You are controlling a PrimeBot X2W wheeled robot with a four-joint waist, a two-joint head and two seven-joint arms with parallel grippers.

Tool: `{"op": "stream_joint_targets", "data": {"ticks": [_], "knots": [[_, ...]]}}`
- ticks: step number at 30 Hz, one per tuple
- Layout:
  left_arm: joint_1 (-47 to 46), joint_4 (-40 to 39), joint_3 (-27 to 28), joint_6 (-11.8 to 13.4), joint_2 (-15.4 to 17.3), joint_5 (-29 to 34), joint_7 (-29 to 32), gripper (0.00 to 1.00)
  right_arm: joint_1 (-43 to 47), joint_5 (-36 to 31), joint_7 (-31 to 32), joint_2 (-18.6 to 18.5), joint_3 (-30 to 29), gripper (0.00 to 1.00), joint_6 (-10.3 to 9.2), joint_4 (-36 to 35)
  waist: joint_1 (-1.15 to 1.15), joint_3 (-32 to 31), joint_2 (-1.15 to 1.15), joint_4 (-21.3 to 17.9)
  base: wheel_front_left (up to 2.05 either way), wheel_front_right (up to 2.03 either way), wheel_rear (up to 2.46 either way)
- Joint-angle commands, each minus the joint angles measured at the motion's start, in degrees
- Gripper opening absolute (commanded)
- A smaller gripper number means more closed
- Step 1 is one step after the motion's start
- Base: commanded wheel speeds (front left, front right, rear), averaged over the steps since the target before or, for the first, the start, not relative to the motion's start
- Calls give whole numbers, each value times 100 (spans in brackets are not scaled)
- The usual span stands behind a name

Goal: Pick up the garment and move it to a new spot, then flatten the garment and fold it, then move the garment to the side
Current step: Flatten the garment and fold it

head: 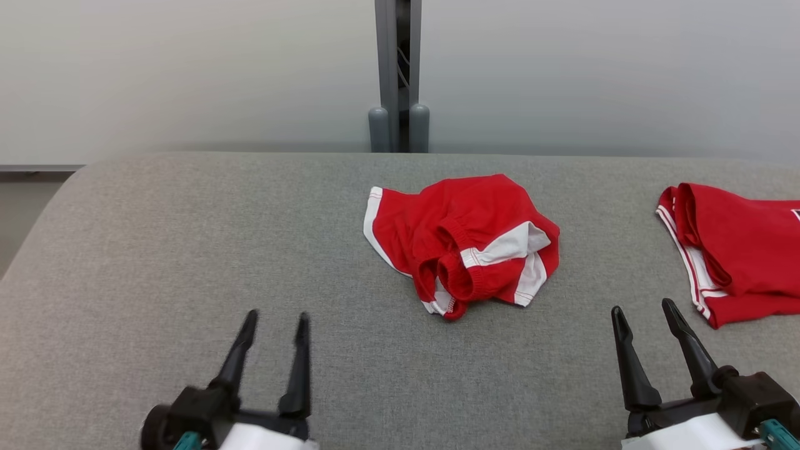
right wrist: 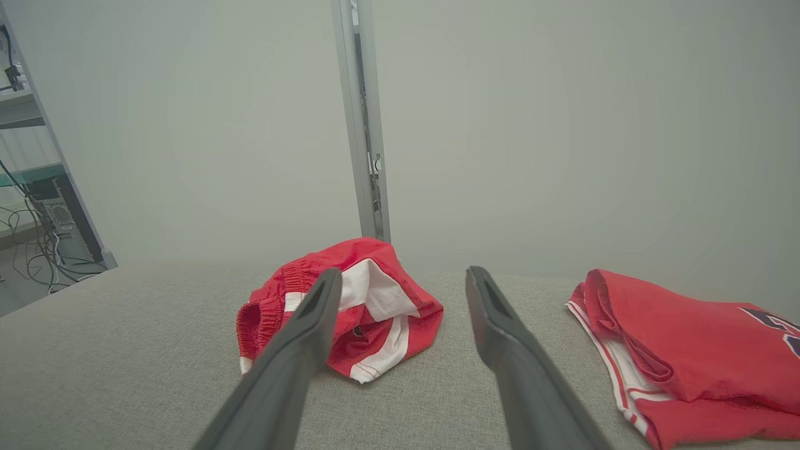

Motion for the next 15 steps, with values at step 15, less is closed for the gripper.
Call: {"op": "stream_joint_targets", "data": {"ticks": [15], "knots": [[-2487,1510,-2095,-356,19,-1466,136,100,-547,-100,-2,-30,192,100,-1,-7,0,833,0,-682,0,0,0]]}}
